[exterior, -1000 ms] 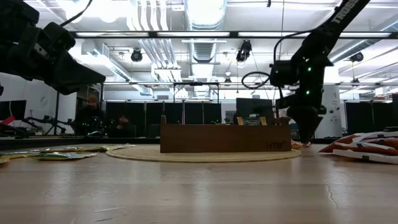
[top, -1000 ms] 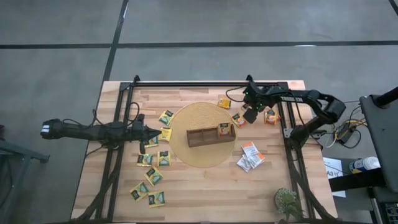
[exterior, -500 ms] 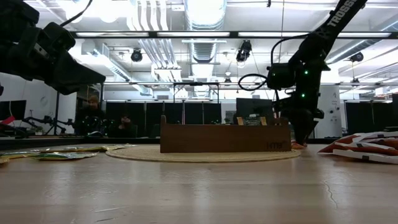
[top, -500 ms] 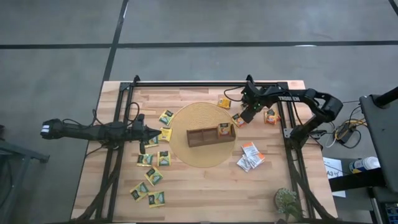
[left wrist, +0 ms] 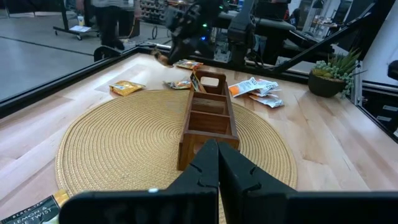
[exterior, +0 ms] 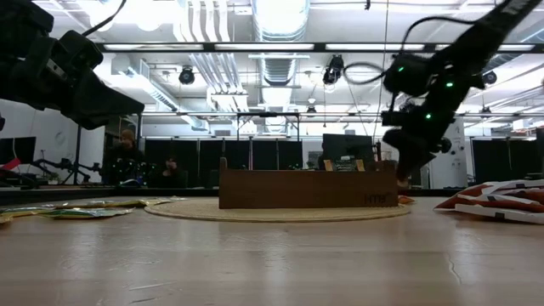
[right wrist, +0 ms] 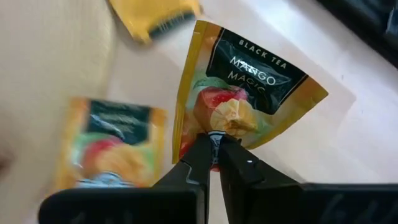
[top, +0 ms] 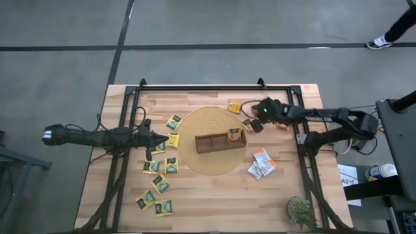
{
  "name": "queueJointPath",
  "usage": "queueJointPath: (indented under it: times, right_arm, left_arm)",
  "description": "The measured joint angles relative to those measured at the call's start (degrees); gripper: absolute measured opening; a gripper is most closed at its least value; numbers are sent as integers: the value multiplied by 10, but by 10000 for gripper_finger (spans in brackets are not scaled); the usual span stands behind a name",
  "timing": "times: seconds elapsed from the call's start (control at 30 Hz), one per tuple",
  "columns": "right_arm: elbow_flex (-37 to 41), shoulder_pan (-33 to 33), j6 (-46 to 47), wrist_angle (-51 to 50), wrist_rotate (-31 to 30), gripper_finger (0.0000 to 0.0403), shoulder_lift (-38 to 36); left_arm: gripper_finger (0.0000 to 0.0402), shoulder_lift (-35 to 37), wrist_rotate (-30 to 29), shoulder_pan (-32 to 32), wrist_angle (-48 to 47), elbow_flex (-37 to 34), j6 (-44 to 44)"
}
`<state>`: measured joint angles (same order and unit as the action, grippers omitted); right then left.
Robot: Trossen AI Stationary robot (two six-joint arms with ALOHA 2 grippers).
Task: Pick & Place Tea
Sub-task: Put the orange tea bag into the right section of the wooden organizer
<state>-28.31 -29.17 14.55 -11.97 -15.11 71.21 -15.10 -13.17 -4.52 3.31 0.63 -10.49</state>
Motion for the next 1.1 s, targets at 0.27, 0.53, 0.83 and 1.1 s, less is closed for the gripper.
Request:
queueJointPath:
  times: [0.27, 0.53, 0.83, 1.1]
  right_arm:
    - [101, 93, 94, 121, -61, 14, -132]
    - [133, 220, 150, 195, -168, 14, -198]
    - [93, 409, 215, 199, -361, 13, -158]
    - [26, 506, 297, 194, -461, 11, -37]
  left_arm:
    - [0, 0, 0, 0, 0, 0, 0]
    - [0, 0, 0, 0, 0, 0, 0]
    - [0, 0, 0, 0, 0, 0, 0]
    - [0, 0, 0, 0, 0, 0, 0]
